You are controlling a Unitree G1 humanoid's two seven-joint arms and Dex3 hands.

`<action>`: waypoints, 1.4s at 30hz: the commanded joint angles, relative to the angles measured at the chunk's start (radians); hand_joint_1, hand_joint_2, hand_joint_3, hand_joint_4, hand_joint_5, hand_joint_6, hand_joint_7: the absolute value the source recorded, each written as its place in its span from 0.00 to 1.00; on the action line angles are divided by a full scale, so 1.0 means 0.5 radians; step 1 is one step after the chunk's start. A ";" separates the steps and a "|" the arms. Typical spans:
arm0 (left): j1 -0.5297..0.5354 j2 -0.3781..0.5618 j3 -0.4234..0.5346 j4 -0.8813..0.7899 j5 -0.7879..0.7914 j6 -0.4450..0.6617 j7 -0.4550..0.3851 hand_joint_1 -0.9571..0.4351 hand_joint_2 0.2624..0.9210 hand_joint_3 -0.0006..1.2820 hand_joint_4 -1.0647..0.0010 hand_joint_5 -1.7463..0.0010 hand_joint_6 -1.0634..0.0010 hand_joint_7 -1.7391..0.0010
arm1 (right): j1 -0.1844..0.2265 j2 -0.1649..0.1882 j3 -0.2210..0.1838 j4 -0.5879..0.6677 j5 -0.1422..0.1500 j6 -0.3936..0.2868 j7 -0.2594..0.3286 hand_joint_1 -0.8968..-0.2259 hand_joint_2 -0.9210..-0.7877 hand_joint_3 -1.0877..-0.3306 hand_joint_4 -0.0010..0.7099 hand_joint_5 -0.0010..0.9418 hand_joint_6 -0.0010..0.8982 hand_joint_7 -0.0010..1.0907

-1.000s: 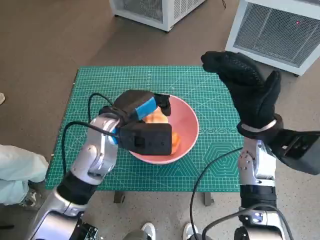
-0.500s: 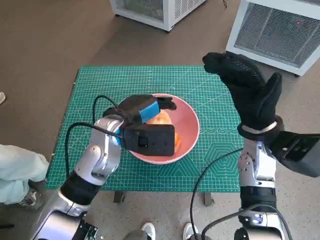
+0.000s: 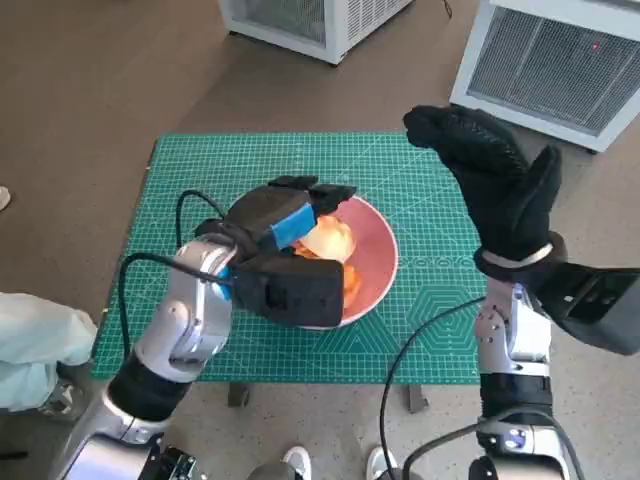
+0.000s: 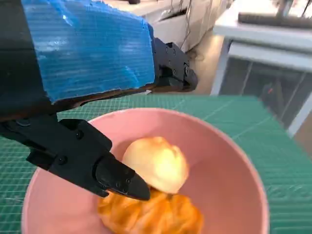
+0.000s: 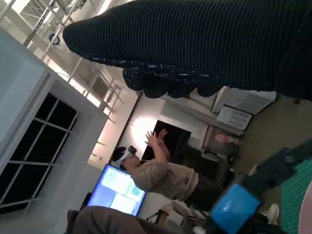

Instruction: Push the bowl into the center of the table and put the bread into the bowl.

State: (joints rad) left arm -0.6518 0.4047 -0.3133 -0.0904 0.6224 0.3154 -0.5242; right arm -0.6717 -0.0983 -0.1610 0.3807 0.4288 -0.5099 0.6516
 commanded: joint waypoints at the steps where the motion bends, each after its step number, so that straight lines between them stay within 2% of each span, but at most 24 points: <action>1: 0.047 0.011 0.262 -0.180 -0.284 -0.001 -0.043 0.39 0.87 0.02 0.91 1.00 0.80 0.98 | 0.016 0.004 0.004 0.013 -0.003 0.025 -0.014 0.29 0.00 0.31 0.23 0.02 0.00 0.48; 8: 0.133 -0.119 0.668 -0.273 -0.864 -0.170 0.054 0.35 0.96 0.03 0.90 1.00 0.81 0.99 | -0.015 0.001 0.012 -0.011 -0.002 0.067 -0.039 0.29 0.00 0.31 0.23 0.02 0.00 0.48; 9: 0.150 -0.186 0.774 -0.240 -1.007 -0.330 0.118 0.33 1.00 0.04 0.90 1.00 0.81 0.99 | -0.033 -0.003 0.014 -0.013 -0.011 0.065 -0.047 0.28 0.00 0.32 0.23 0.02 0.00 0.48; 11: 0.169 -0.272 0.912 -0.176 -1.211 -0.562 0.198 0.28 1.00 0.12 0.89 0.99 0.79 0.98 | -0.062 -0.008 0.017 -0.017 -0.026 0.062 -0.059 0.28 0.00 0.32 0.22 0.02 0.00 0.48; 13: 0.175 -0.313 0.977 -0.128 -1.326 -0.676 0.227 0.24 1.00 0.18 0.87 0.99 0.78 0.97 | -0.082 -0.012 0.021 -0.017 -0.037 0.059 -0.067 0.28 0.00 0.32 0.22 0.02 0.00 0.48; 18: 0.193 -0.366 1.050 -0.025 -1.520 -0.864 0.256 0.18 1.00 0.27 0.85 0.99 0.78 0.96 | -0.125 -0.020 0.030 0.001 -0.071 0.038 -0.085 0.27 0.00 0.33 0.22 0.02 0.00 0.48; 27: 0.202 -0.396 1.095 0.143 -1.688 -1.159 0.298 0.15 1.00 0.30 0.86 0.99 0.80 0.97 | -0.197 -0.012 0.044 0.078 -0.132 -0.025 -0.096 0.27 0.00 0.34 0.24 0.02 0.00 0.53; 34: 0.192 -0.380 1.084 0.219 -1.745 -1.237 0.288 0.15 1.00 0.30 0.86 0.99 0.81 0.97 | -0.234 -0.017 0.048 0.136 -0.161 -0.058 -0.106 0.30 0.00 0.32 0.24 0.02 0.00 0.54; 42: 0.207 -0.354 1.073 0.213 -1.783 -1.228 0.280 0.16 1.00 0.30 0.86 0.99 0.81 0.97 | -0.243 -0.029 0.038 0.148 -0.173 -0.051 -0.124 0.32 0.00 0.31 0.24 0.02 0.00 0.55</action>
State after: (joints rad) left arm -0.5571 0.2175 0.2278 0.0227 -0.2526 -0.2909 -0.3801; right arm -0.7990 -0.1069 -0.1409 0.4407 0.3492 -0.5393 0.5999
